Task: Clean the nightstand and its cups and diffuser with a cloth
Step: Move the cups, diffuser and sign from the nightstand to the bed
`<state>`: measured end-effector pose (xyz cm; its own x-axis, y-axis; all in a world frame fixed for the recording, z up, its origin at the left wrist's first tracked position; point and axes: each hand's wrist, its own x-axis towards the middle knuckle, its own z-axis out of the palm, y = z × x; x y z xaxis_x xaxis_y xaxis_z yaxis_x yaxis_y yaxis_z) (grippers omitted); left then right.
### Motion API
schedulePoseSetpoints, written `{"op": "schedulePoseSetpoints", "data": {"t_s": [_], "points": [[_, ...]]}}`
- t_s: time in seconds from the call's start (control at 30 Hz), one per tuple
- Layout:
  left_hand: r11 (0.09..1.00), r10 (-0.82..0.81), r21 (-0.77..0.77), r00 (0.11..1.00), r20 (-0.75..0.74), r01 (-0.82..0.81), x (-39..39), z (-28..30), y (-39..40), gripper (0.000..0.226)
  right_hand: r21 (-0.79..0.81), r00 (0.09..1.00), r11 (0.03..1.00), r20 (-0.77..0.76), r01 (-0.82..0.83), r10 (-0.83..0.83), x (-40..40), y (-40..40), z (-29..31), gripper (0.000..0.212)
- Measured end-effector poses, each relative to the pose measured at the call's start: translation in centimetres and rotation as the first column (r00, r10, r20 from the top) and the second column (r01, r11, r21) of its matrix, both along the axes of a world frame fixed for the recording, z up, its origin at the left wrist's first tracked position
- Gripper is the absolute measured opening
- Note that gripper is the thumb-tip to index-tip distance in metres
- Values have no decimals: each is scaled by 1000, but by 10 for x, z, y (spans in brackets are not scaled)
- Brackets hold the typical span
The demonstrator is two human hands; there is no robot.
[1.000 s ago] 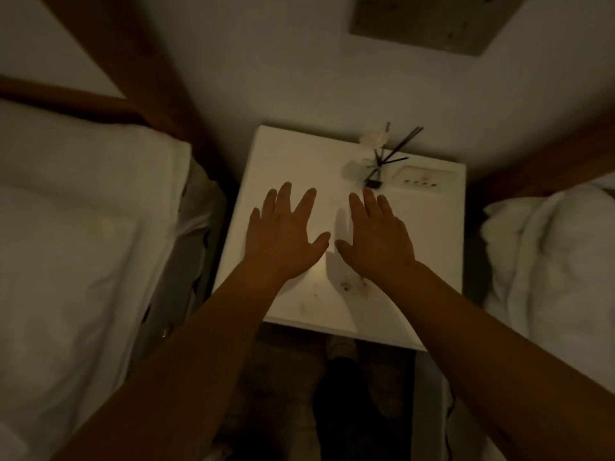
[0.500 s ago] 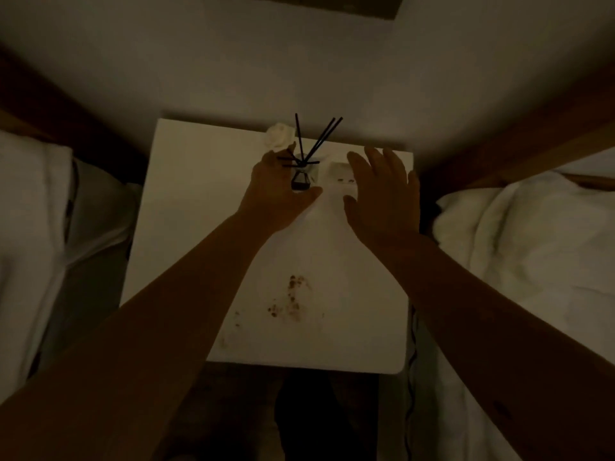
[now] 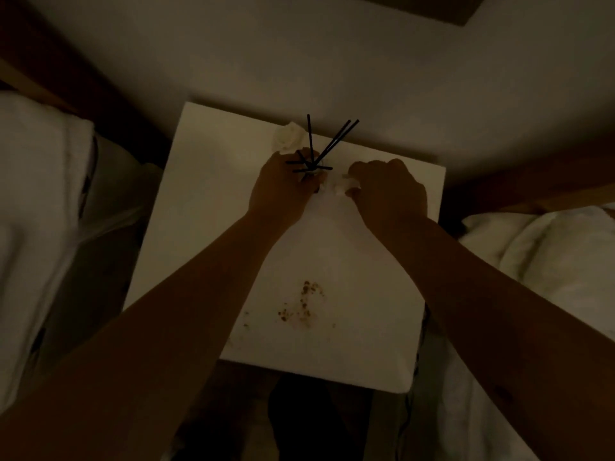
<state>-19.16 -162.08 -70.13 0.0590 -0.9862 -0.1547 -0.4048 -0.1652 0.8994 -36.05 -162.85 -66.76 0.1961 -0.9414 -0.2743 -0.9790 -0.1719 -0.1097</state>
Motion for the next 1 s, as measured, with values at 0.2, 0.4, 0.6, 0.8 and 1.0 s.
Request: {"op": "schedulePoseSetpoints", "data": {"t_s": [0.2, 0.4, 0.6, 0.8, 1.0], "points": [[989, 146, 10, 984, -98, -146, 52, 6, 19, 23, 26, 994, 995, 57, -99, 98, 46, -2, 6, 20], [953, 301, 6, 951, -75, -301, 138, 18, 54, 26, 92, 961, 972, 200, -214, 193, 136, 6, 21, 18], [865, 496, -39, 865, -81, -500, 235, 30, 126, 10, 38, 900, 915, 200, -401, 386, 245, 35, 33, 12], [644, 760, 60, 628, -169, -763, 343, 45, 232, 20, 11, 745, 759, 200, -651, 636, 387, 96, 39, 12], [458, 885, 80, 463, 59, -885, 417, 55, 340, 26, -80, 553, 592, 275, -802, 786, 501, 180, 50, 17]]}}
